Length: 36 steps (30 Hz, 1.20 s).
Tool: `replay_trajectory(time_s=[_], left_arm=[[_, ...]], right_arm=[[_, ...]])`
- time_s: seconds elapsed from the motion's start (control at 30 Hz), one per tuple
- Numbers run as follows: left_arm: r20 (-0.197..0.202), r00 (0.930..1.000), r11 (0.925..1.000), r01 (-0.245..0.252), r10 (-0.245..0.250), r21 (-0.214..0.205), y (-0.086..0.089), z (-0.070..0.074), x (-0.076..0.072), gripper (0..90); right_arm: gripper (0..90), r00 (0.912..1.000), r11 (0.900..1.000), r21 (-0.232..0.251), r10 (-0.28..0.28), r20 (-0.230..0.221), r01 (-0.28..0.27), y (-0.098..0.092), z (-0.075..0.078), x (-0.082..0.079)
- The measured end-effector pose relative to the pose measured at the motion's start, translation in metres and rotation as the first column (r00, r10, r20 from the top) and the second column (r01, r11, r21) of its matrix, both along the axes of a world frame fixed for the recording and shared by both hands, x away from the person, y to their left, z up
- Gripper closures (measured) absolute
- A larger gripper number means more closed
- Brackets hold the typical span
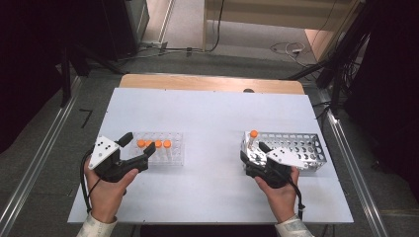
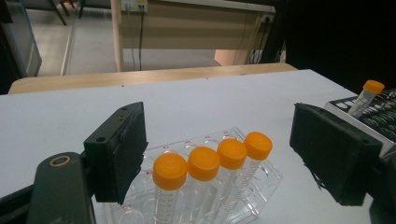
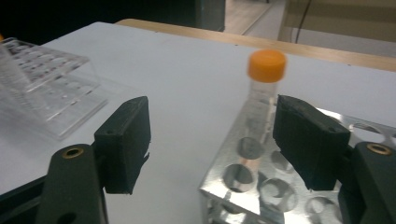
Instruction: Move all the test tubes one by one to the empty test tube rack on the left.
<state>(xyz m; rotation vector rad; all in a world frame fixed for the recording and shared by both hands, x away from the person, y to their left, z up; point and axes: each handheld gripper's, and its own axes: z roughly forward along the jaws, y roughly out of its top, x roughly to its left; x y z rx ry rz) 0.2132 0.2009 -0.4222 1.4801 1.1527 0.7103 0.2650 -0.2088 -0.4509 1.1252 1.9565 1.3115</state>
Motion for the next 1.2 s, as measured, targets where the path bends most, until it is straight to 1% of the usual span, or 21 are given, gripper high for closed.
replay_trajectory(time_s=[0.17, 0.27, 0.37, 0.57, 0.87, 0.97, 1.03, 1.1, 1.2], left_arm=[[0.006, 1.0000, 1.0000, -0.004, 0.004, -0.002, 0.000, 0.000, 0.000, 19.5], [0.002, 1.0000, 1.0000, -0.004, 0.004, 0.000, -0.001, -0.001, 0.000, 19.9], [0.005, 1.0000, 1.0000, -0.004, 0.004, -0.002, -0.001, -0.001, 0.000, 20.2], [0.009, 1.0000, 1.0000, -0.005, 0.005, -0.005, -0.001, -0.001, 0.000, 21.0], [0.005, 1.0000, 1.0000, -0.005, 0.005, -0.003, -0.001, -0.001, 0.000, 21.9], [0.005, 1.0000, 1.0000, -0.004, 0.004, -0.001, -0.001, -0.001, 0.000, 22.0], [0.006, 1.0000, 1.0000, -0.002, 0.002, -0.001, -0.002, -0.001, 0.000, 22.0], [0.007, 1.0000, 1.0000, -0.002, 0.002, -0.001, -0.002, -0.001, 0.000, 22.0], [0.006, 1.0000, 1.0000, -0.002, 0.002, 0.000, -0.002, -0.001, -0.001, 22.0]], right_arm=[[33.4, 0.9982, 0.9982, -0.006, -0.059, 0.006, 0.059, -0.006, -0.002, 0.015], [39.7, 0.9975, 0.9974, -0.019, -0.070, 0.007, 0.070, -0.007, -0.004, 0.022], [45.4, 0.9975, 0.9969, -0.036, -0.071, 0.003, 0.071, -0.006, -0.006, 0.027], [54.9, 0.9976, 0.9962, -0.054, -0.069, -0.006, 0.068, -0.002, -0.010, 0.035], [71.2, 0.9976, 0.9947, -0.078, -0.068, -0.010, 0.067, 0.002, -0.013, 0.040], [72.1, 0.9978, 0.9948, -0.079, -0.065, -0.009, 0.064, 0.001, -0.013, 0.040], [72.2, 0.9978, 0.9953, -0.070, -0.067, -0.003, 0.066, 0.000, -0.012, 0.039], [72.2, 0.9978, 0.9958, -0.063, -0.066, 0.005, 0.066, 0.000, -0.009, 0.038], [72.2, 0.9975, 0.9967, -0.048, -0.064, 0.029, 0.065, -0.001, -0.001, 0.035]])
